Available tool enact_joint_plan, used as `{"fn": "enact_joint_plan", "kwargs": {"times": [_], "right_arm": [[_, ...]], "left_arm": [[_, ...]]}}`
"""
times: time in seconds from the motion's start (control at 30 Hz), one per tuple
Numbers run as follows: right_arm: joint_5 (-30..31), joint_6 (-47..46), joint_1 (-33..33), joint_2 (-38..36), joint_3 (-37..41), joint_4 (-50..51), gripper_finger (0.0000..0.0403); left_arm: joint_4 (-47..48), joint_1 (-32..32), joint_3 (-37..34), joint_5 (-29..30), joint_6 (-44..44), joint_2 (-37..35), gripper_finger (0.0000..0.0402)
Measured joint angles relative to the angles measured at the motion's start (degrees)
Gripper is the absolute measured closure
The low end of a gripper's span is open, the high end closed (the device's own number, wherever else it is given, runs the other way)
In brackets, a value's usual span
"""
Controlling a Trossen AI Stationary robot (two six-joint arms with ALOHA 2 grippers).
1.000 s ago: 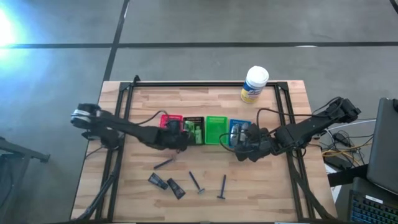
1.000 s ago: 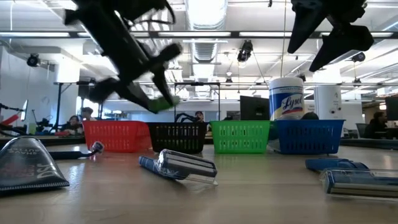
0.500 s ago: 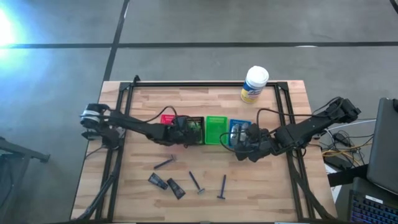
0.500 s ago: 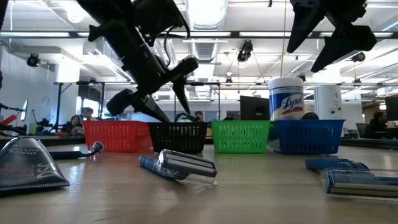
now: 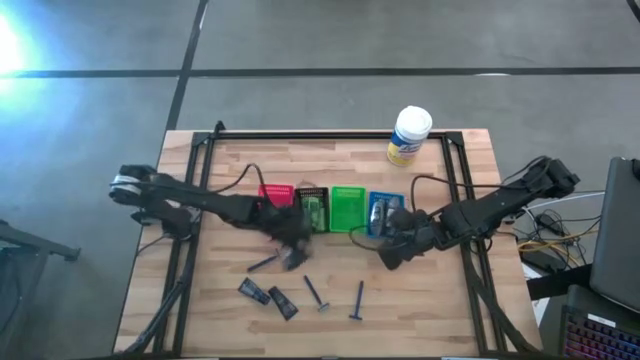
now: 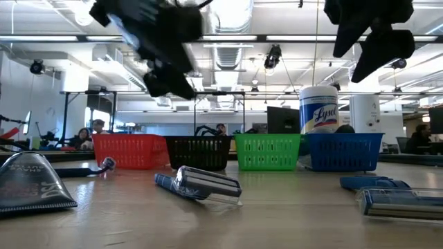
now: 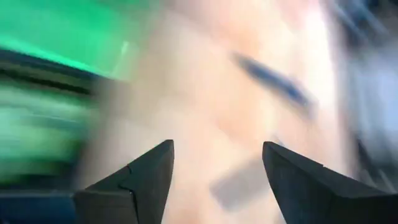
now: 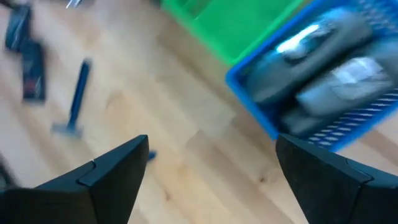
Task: Pick & Place Travel size toiletries
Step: Put the blue shave cream into the red bin
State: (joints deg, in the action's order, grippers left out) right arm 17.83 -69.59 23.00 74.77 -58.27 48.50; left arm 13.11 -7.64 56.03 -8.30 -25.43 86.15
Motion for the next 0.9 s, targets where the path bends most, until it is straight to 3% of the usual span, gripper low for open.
{"fn": "enact_joint_plan", "kwargs": {"times": [0.03, 0.1, 0.33, 0.57, 0.9], "right_arm": [[-1.3, 1.8, 0.0, 0.3, 0.3, -1.0, 0.0052], [-3.4, 4.7, 0.0, 1.4, 0.8, -2.9, 0.0048], [-5.0, 11.3, 0.0, 6.5, 0.8, -5.7, 0.0045], [-6.5, 14.5, 0.0, 9.6, 0.5, -8.4, 0.0058], [-7.1, 11.3, 0.0, 10.7, 0.5, -9.8, 0.0074]], "left_arm": [[2.2, -1.4, 0.0, -4.0, 3.6, -0.5, 0.0152], [7.8, -5.0, 0.0, -5.1, 7.9, -1.1, 0.0152], [19.7, -17.9, -0.2, 5.1, 19.5, -1.1, 0.0152], [11.0, -25.5, -2.7, 8.0, 35.4, 0.5, 0.0152], [-0.2, -24.2, -6.8, 7.9, 34.9, 4.2, 0.0152]]}}
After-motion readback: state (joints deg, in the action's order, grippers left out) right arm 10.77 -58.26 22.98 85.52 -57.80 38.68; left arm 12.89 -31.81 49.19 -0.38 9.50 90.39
